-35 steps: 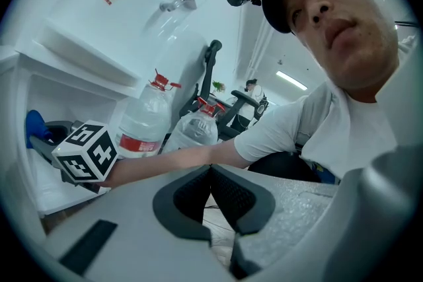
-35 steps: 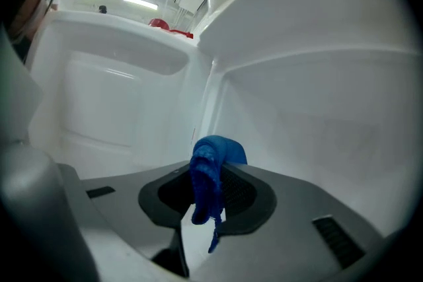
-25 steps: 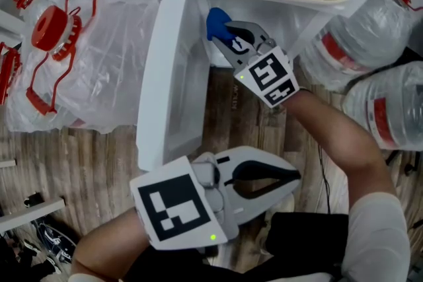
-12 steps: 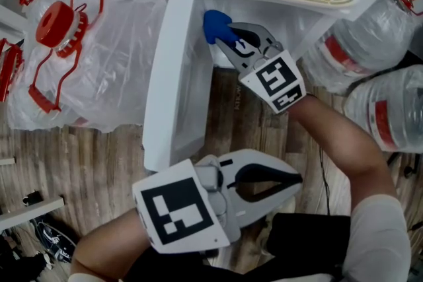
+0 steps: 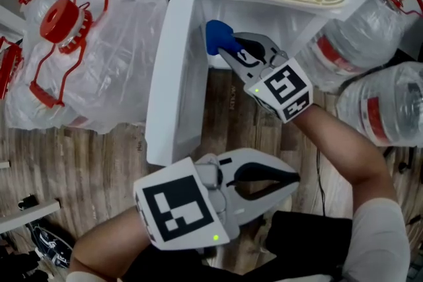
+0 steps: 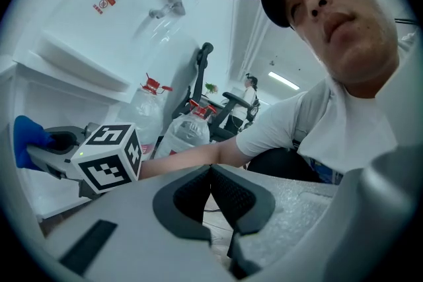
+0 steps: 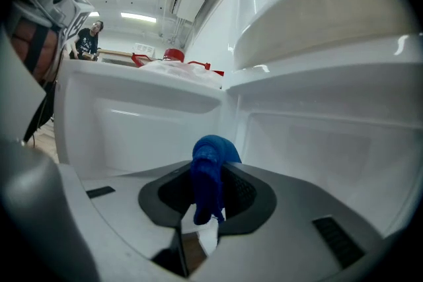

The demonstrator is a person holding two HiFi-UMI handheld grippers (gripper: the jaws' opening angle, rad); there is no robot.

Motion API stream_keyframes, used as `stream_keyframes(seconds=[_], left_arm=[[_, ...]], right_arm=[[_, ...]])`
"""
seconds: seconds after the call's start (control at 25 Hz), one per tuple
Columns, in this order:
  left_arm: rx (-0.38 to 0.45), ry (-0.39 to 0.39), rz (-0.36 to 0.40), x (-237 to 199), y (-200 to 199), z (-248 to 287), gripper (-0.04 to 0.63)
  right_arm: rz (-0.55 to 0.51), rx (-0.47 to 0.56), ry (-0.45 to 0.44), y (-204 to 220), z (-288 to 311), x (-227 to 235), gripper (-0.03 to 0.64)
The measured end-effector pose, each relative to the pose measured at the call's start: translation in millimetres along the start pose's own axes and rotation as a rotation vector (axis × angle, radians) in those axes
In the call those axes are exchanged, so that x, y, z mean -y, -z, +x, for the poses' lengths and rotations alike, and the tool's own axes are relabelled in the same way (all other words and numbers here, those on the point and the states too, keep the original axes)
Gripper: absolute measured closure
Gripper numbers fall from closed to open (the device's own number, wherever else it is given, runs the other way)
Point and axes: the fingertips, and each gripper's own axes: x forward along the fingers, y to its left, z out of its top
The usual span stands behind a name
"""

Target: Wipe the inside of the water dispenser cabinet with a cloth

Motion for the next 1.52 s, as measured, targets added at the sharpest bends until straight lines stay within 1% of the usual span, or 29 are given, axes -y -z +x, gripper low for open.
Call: stream_keyframes(seconds=[0.12, 0.28, 0.4, 0.6, 0.76, 0.84, 1.12, 1.36, 1.52], left_arm=[[-0.005, 0.019, 0.015, 9.3, 4.2, -0.4, 0.592], [-0.009, 0.031, 0.002, 17.6, 8.6, -0.8, 0.592], [-0.015, 0.024, -0.011, 20.2, 12.8, -1.5, 0.592], [-0.027, 0.007, -0.025, 20.0, 20.1, -6.8, 0.592], [-0.025, -0.006, -0.028, 16.6, 20.5, -13.6, 0.592], [-0.026, -0.017, -0.042, 13.2, 24.0, -17.0, 0.592], [-0.061, -0.029, -0.050, 4.2, 38.4, -13.4, 0.592], [-0.065, -0.050, -0.060, -5.5, 41.5, -13.9, 0.592], [-0.070, -0.085, -0.057, -11.6, 40.9, -13.7, 0.592]], right_arm=[[0.032, -0.008, -0.002, -3.1, -21.5, -8.6, 0.532], [0.073, -0.027, -0.021, -3.8, -60.6, -21.9, 0.532], [0.100, -0.022, -0.029, -8.9, -92.0, -32.9, 0.532], [0.190, -0.016, -0.012, -17.0, -140.3, -46.0, 0.532], [0.233, -0.008, 0.015, -25.5, -167.1, -51.6, 0.532], [0.254, -0.002, 0.020, -29.7, -176.9, -54.1, 0.532], [0.269, 0.008, 0.051, -32.4, -206.7, -59.9, 0.532], [0.253, 0.003, 0.032, -39.4, -212.1, -62.2, 0.532], [0.255, -0.009, 0.016, -39.1, -213.5, -64.0, 0.532]])
